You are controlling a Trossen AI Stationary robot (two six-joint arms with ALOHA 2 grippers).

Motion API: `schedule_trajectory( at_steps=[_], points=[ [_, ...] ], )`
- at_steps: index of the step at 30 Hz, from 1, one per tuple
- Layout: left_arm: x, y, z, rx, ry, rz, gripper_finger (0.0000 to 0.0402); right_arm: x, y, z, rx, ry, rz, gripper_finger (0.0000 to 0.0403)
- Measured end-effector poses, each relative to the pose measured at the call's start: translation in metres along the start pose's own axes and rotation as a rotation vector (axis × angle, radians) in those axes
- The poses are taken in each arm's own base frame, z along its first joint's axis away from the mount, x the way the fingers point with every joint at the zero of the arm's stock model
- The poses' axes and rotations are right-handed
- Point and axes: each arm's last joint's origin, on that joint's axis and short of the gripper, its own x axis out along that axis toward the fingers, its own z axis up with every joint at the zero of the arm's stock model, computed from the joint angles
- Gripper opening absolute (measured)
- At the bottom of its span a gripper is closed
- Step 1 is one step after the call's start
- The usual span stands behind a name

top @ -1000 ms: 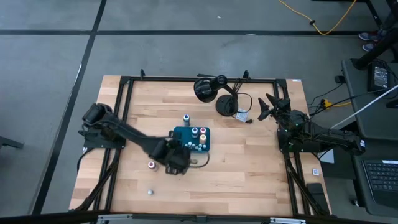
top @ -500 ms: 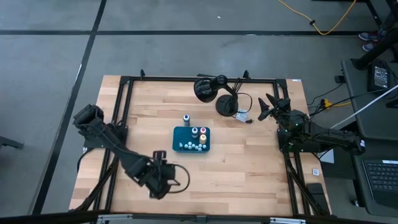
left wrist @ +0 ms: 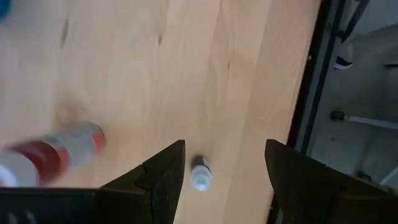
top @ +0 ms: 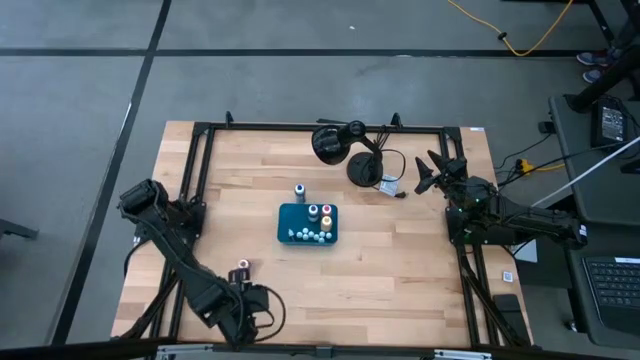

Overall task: Pick & Place food coloring
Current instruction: Put the small dark blue food coloring bottle into the blue bin

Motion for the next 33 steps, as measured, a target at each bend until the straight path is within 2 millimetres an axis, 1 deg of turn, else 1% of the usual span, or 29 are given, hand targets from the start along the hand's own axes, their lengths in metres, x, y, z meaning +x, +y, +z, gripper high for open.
schedule_trajectory(
  at_steps=[7, 11, 16, 24, 28, 33],
  points=[
    [0.015, -0.009, -0.012, -0.145, 0.044, 0.029, 0.0214, 0.0, 0.0, 0.0, 0.0, 0.0, 0.0, 0.0244],
    [0.024, -0.012, -0.016, -0.248, 0.058, 0.06, 0.0214, 0.0, 0.0, 0.0, 0.0, 0.0, 0.0, 0.0244],
    [0.034, -0.013, -0.019, -0.326, 0.066, 0.101, 0.0214, 0.0, 0.0, 0.0, 0.001, 0.0, 0.0, 0.0244],
    [0.054, -0.015, -0.028, -0.361, 0.094, 0.195, 0.0214, 0.0, 0.0, 0.0, 0.0, 0.0, 0.0, 0.0244],
    [0.06, -0.016, -0.032, -0.373, 0.106, 0.209, 0.0214, 0.0, 0.0, 0.0, 0.0, 0.0, 0.0, 0.0244],
    [0.062, -0.019, -0.038, -0.389, 0.118, 0.214, 0.0214, 0.0, 0.0, 0.0, 0.0, 0.0, 0.0, 0.0244]
  ],
)
